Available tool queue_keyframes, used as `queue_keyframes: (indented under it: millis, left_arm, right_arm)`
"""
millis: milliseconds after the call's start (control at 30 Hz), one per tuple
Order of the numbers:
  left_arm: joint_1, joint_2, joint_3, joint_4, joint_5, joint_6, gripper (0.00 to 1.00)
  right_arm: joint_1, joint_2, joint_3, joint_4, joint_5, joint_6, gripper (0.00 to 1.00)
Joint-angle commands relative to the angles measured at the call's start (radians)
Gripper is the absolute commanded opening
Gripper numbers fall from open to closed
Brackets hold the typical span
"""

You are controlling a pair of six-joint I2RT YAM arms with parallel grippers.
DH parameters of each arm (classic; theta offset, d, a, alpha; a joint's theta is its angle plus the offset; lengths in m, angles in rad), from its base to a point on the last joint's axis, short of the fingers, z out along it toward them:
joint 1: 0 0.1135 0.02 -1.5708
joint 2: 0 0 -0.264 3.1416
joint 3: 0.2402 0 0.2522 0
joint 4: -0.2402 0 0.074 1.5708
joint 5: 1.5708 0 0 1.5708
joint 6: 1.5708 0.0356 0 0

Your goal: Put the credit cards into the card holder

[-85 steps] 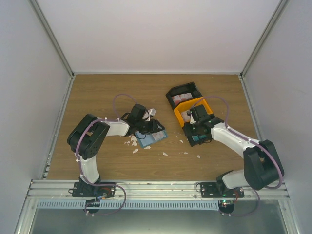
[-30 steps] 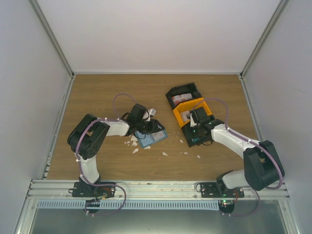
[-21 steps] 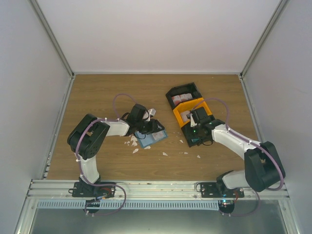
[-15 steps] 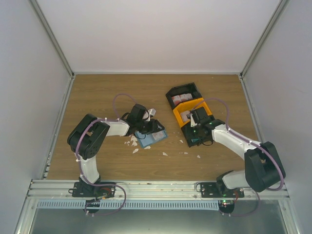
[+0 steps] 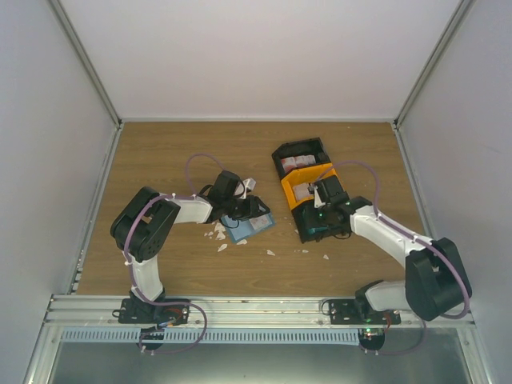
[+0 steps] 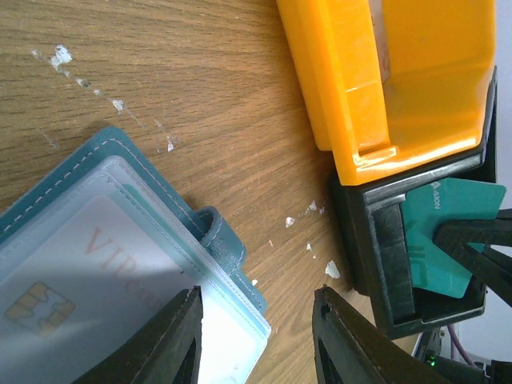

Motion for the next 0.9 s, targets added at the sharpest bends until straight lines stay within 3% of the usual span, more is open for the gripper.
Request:
queue_keyframes:
  millis: [0,300,500,633,867]
  left_arm:
    - [-0.009,-0.046,-0.01,0.024,-0.004,0.01,0.41]
    - [-0.013,-0.096,-0.013,0.066,0.026,0.007,0.5]
    - [-0.012,-0.188,-0.061,0.137,0.028,-0.003,0.64]
    - [-0.011,-0.272,-0.12,0.191,0.036,-0.015,0.71]
    - [0.008,-0.432,-0.238,0.298,0.091,-0.062,0.83]
  right_arm:
    - [-0.006,-0.051,0.03,-0.032,0.073,0.002,0.01]
    - [-0.007,-0.147,0.06,-0.062,0.141,-0.024,0.01]
    - [-0.007,-0.235,0.088,-0.061,0.088,-0.015,0.01]
    - [-0.007,-0.285,0.087,0.023,-0.09,0.014,0.01]
    - [-0.006,-0.285,0.019,0.321,-0.48,0.119,0.0]
